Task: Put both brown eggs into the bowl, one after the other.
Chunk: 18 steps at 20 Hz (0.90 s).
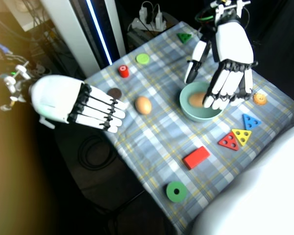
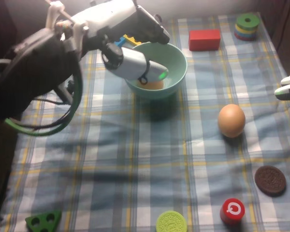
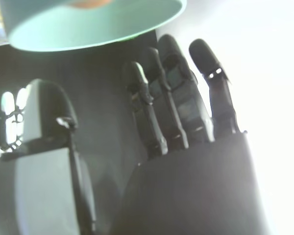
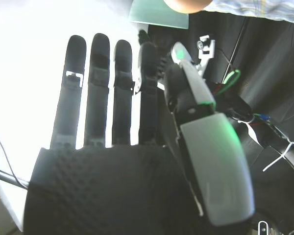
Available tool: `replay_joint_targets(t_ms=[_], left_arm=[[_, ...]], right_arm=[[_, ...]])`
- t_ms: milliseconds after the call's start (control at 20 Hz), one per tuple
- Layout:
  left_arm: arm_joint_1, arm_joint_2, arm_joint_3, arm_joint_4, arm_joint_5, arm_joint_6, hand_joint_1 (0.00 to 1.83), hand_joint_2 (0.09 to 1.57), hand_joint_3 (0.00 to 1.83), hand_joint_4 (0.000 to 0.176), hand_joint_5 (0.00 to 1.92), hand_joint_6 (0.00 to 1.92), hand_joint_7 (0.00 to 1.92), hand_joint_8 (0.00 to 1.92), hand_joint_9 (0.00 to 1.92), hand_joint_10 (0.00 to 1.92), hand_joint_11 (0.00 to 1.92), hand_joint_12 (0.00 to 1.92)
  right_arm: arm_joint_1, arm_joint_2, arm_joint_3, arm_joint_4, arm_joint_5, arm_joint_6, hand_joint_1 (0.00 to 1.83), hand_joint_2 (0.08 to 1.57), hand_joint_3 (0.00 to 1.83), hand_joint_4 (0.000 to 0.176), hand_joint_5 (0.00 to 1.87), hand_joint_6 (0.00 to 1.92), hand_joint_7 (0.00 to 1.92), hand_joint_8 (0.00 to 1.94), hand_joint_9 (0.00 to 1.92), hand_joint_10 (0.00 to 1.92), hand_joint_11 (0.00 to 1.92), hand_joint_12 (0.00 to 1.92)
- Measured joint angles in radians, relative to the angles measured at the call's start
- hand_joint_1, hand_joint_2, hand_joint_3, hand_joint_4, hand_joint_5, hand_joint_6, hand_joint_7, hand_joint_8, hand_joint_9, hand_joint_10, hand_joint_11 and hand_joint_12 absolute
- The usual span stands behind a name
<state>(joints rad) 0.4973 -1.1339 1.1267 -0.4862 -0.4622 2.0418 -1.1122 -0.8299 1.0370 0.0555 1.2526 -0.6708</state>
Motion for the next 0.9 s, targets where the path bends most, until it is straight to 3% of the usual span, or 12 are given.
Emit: replay_joint_targets(t_ms=[50,100,150,200,250,400,450,550,650,750,850,900], left_arm=[[0.021,0.035,-0.037,0.043,-0.048,-0.066,0.80,0.95,0.00,0.115,0.46,0.00,0.44,0.00,0.44,0.00,0.00,0.98],[0.040,0.071,-0.073,0.081,-0.099,-0.123,0.57,0.99,0.01,0.140,0.35,0.00,0.35,0.00,0.38,0.00,0.00,0.97],[0.062,0.110,-0.114,0.113,-0.167,-0.167,0.56,0.98,0.01,0.140,0.33,0.00,0.32,0.00,0.33,0.00,0.00,0.91],[0.100,0.174,-0.175,0.152,-0.269,-0.209,0.76,0.91,0.00,0.136,0.34,0.00,0.30,0.00,0.31,0.00,0.00,0.83],[0.113,0.198,-0.198,0.162,-0.308,-0.216,0.81,0.90,0.00,0.107,0.37,0.01,0.32,0.01,0.33,0.01,0.00,0.86],[0.219,0.296,-0.301,0.200,-0.455,-0.217,0.89,0.90,0.00,0.128,0.35,0.00,0.32,0.01,0.30,0.00,0.00,0.82],[0.252,0.317,-0.327,0.201,-0.481,-0.219,0.73,0.91,0.00,0.139,0.34,0.00,0.31,0.00,0.33,0.01,0.00,0.95],[0.323,0.357,-0.369,0.188,-0.552,-0.219,0.78,0.87,0.00,0.097,0.42,0.01,0.34,0.00,0.36,0.01,0.00,1.08],[0.351,0.373,-0.381,0.172,-0.600,-0.219,0.83,0.85,0.00,0.119,0.37,0.00,0.35,0.00,0.41,0.02,0.00,1.09],[0.366,0.377,-0.381,0.153,-0.632,-0.228,0.85,0.86,0.00,0.130,0.39,0.00,0.37,0.00,0.42,0.01,0.00,1.08],[0.380,0.377,-0.382,0.138,-0.631,-0.238,0.88,0.85,0.00,0.118,0.43,0.01,0.40,0.01,0.47,0.03,0.00,1.17],[0.385,0.377,-0.382,0.137,-0.629,-0.244,0.84,0.87,0.00,0.128,0.43,0.01,0.40,0.01,0.48,0.03,0.00,1.22]], right_arm=[[0.010,-0.002,0.003,-0.005,-0.002,0.000,0.88,1.31,0.00,0.000,0.73,0.00,0.70,0.00,0.68,0.00,0.39,0.66],[0.023,-0.002,0.008,-0.016,-0.001,0.001,0.89,1.26,0.00,0.000,0.67,0.00,0.63,0.00,0.60,0.00,0.33,0.59],[0.040,-0.005,0.018,-0.030,-0.002,0.001,0.89,1.22,0.00,0.000,0.65,0.00,0.61,0.00,0.56,0.00,0.30,0.56],[0.078,-0.014,0.029,-0.056,-0.023,0.001,0.91,1.16,0.00,0.000,0.63,0.00,0.59,0.00,0.54,0.00,0.29,0.54],[0.097,-0.016,0.034,-0.075,-0.037,0.002,0.94,1.12,0.00,0.000,0.64,0.00,0.59,0.00,0.55,0.00,0.30,0.55],[0.198,-0.064,0.085,-0.173,-0.130,0.034,0.85,1.12,0.00,0.000,0.64,0.00,0.61,0.00,0.60,0.01,0.40,0.54],[0.229,-0.085,0.104,-0.207,-0.170,0.056,0.80,1.11,0.00,0.013,0.64,0.00,0.61,0.00,0.62,0.01,0.43,0.55],[0.287,-0.114,0.129,-0.291,-0.255,0.094,0.98,1.03,0.00,0.002,0.66,0.00,0.59,0.00,0.63,0.00,0.37,0.78],[0.309,-0.122,0.133,-0.340,-0.294,0.096,1.06,0.99,0.00,0.031,0.62,0.00,0.61,0.00,0.61,0.00,0.26,0.89],[0.325,-0.124,0.135,-0.377,-0.336,0.102,1.18,0.94,0.00,0.000,0.65,0.00,0.64,0.01,0.85,0.12,0.51,1.26],[0.344,-0.134,0.150,-0.429,-0.365,0.137,1.16,0.97,0.01,0.000,0.61,0.00,0.57,0.00,0.65,0.01,0.32,1.05],[0.350,-0.138,0.151,-0.444,-0.379,0.140,1.07,1.02,0.01,0.025,0.58,0.00,0.56,0.00,0.61,0.00,0.25,1.00]])
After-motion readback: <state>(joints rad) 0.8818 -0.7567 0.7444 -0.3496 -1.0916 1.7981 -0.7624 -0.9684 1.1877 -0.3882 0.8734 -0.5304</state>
